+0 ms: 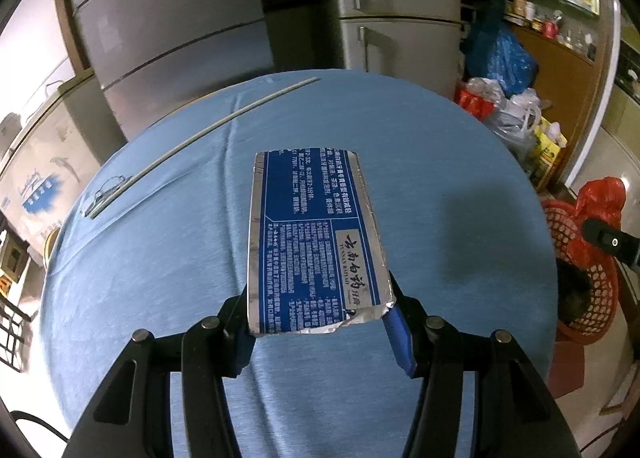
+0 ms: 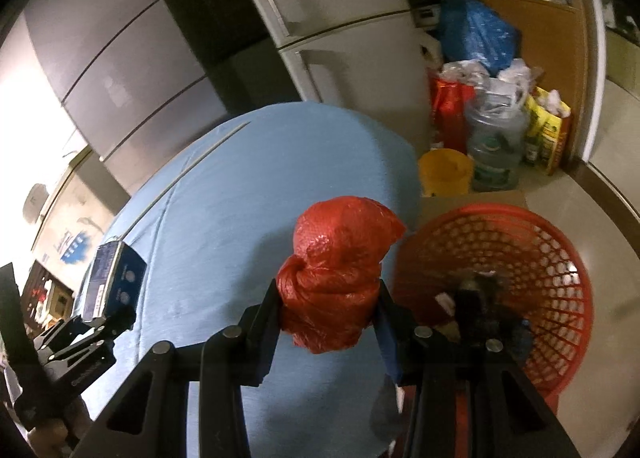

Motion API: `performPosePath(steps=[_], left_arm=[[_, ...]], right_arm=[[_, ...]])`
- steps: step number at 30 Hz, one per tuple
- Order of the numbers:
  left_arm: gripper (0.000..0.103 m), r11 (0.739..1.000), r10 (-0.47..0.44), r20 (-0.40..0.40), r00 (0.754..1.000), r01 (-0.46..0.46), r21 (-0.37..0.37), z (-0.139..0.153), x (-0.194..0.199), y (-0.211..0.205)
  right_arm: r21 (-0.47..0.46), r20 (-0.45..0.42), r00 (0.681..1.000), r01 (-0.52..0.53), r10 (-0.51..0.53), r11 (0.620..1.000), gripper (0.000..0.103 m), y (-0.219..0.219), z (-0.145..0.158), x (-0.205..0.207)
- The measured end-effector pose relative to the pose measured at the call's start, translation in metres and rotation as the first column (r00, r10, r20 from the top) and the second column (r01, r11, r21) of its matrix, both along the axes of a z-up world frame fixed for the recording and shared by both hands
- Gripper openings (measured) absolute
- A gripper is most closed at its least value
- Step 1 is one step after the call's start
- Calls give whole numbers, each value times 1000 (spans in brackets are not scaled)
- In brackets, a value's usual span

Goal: Collect trash
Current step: 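Carry the red bag with the right tool while the left carries the blue box to the basket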

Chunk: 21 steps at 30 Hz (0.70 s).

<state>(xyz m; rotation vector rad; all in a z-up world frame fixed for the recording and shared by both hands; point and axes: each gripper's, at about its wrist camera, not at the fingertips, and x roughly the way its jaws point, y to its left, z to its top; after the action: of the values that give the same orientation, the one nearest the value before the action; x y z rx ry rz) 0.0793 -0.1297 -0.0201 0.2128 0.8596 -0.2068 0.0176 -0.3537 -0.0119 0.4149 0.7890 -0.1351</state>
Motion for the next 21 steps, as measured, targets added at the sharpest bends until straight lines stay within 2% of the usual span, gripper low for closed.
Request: performPosePath(steps=[12, 21], left_arm=[[57, 991, -130, 0, 992, 130, -8, 9, -7, -54], [57, 975, -222, -11, 975, 222, -7, 11, -10, -101]], right_arm=[[-3, -15, 989, 150, -150, 989, 46, -60, -6, -32], [8, -39, 976, 214, -214, 977, 46, -91, -16, -47]])
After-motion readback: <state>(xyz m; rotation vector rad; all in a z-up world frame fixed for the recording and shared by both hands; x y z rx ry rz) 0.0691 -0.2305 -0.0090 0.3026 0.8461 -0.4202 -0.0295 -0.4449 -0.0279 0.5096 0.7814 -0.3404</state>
